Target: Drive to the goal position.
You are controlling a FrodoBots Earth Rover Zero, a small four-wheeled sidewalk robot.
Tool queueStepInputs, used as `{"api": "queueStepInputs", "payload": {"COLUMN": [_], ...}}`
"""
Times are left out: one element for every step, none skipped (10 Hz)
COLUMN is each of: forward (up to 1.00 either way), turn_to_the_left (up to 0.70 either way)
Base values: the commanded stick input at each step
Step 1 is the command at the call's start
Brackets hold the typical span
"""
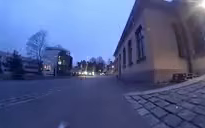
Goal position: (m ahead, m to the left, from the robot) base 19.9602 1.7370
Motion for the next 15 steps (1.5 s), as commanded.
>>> {"api": "queueStepInputs", "payload": {"forward": [0.50,0.50,0.50,0.50,0.50,0.50,0.50,0.50,0.50,0.50,0.50,0.50,0.50,0.50,0.50], "turn_to_the_left": [0.00,0.00,0.00,0.00,0.00,0.00,0.00,0.00,0.00,0.00,0.00,-0.18,-0.49,-0.50,-0.49]}}
